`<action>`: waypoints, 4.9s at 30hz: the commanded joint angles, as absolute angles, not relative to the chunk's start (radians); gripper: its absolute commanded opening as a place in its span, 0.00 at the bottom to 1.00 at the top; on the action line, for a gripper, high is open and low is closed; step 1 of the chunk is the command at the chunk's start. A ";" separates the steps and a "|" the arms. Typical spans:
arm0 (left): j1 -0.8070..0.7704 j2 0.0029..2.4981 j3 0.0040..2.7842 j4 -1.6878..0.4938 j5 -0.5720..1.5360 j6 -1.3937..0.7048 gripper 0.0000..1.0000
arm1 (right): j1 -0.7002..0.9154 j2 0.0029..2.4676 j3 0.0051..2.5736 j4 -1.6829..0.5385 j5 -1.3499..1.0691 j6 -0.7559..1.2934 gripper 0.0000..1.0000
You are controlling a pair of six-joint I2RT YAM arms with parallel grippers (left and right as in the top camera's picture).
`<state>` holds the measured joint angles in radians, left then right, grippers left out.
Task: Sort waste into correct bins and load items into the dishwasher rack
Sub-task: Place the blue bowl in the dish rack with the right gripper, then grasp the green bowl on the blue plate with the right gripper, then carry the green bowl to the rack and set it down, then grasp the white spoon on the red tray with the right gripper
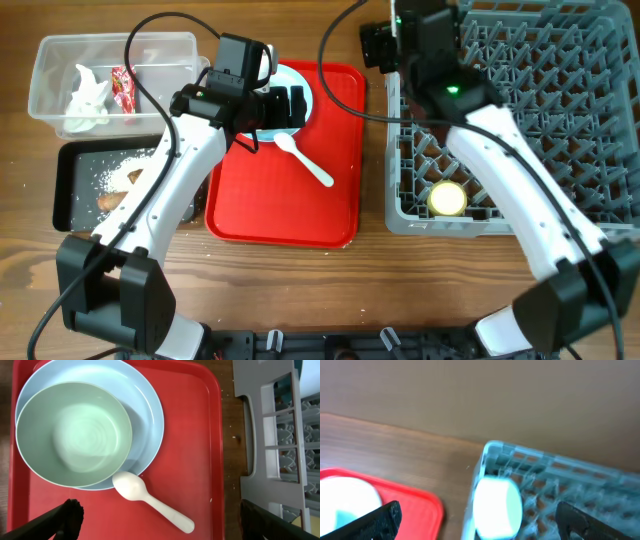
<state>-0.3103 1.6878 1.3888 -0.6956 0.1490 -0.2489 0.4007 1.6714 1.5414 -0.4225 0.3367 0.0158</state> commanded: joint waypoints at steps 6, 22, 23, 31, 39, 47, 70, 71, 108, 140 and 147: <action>-0.306 1.674 1.394 -0.702 0.173 -0.247 1.00 | 0.337 1.651 1.544 -0.615 0.007 0.239 1.00; 0.215 1.481 1.395 -0.995 0.160 -0.353 1.00 | 0.462 1.805 1.544 -0.356 -0.230 0.603 0.84; 0.242 1.469 1.395 -0.998 0.160 -0.353 1.00 | 0.479 1.834 1.544 -0.325 -0.229 0.603 0.82; 0.277 1.464 1.394 -1.004 0.159 -0.353 1.00 | 0.527 2.035 1.544 -0.181 -0.223 0.605 0.68; 0.277 1.464 1.394 -0.981 0.159 -0.353 1.00 | 0.542 2.143 1.544 -0.079 -0.227 0.632 0.59; 0.277 1.464 1.394 -0.981 0.159 -0.353 1.00 | 0.614 2.219 1.544 -0.064 -0.101 0.657 0.51; 0.277 1.464 1.394 -0.981 0.159 -0.353 1.00 | 0.619 2.157 1.554 -0.064 0.012 0.528 0.04; 0.277 1.464 1.394 -0.981 0.159 -0.353 1.00 | 0.612 2.115 1.554 -0.068 0.016 0.495 0.04; 0.277 1.464 1.394 -0.981 0.159 -0.353 1.00 | 0.442 1.936 1.483 -0.648 1.077 -0.207 0.04; 0.277 1.464 1.394 -0.981 0.159 -0.353 1.00 | 0.619 1.831 1.583 -0.693 0.591 -0.079 1.00; 0.277 1.464 1.394 -0.981 0.159 -0.353 1.00 | 0.614 1.787 1.576 -0.549 -0.296 -0.100 0.95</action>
